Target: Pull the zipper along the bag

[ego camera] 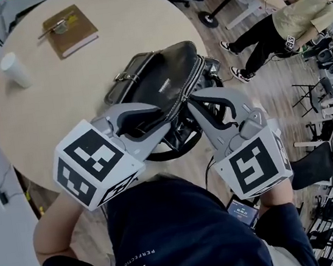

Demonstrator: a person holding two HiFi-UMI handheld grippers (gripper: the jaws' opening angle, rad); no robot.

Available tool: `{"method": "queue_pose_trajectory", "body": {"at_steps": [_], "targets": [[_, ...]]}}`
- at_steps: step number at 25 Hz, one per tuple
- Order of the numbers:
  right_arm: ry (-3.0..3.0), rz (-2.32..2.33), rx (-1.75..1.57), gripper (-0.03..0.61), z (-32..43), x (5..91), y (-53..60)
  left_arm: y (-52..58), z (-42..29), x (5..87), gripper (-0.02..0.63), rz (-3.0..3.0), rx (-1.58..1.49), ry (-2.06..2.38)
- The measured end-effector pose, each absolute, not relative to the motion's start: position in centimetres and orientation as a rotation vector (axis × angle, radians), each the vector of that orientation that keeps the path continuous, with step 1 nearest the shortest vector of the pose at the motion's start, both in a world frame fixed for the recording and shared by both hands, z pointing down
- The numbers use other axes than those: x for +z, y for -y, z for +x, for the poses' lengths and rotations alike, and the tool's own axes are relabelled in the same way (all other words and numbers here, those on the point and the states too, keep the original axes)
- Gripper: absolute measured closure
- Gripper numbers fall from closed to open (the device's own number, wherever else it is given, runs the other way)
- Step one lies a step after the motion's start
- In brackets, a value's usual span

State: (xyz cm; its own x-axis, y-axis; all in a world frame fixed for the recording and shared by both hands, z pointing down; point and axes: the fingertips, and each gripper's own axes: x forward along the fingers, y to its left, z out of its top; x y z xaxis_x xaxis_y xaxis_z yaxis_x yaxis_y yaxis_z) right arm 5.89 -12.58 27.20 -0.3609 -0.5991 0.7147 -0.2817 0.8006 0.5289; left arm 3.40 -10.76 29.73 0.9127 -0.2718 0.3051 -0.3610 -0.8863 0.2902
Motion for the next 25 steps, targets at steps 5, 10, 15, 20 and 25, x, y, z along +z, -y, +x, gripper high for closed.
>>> {"method": "queue_pose_trajectory", "body": {"at_steps": [5, 10, 15, 20, 25], "targets": [[1.944, 0.611, -0.365, 0.564, 6.3, 28.3, 11.8, 10.0, 3.8, 30.0, 0.502, 2.758, 0.38, 0.43], [1.95, 0.593, -0.392, 0.565, 5.9, 28.7, 12.0, 10.1, 3.7, 30.0, 0.5, 2.772, 0.395, 0.42], [1.869, 0.544, -0.514, 0.563, 5.6, 28.5, 12.7, 10.6, 3.7, 29.8, 0.5, 2.77, 0.404, 0.414], [1.831, 0.465, -0.543, 0.563, 5.3, 28.7, 12.8, 10.6, 3.7, 29.8, 0.5, 2.764, 0.398, 0.4], [1.929, 0.48, -0.406, 0.563, 5.5, 28.6, 13.0, 10.6, 3.6, 29.6, 0.5, 2.767, 0.388, 0.406]]}}
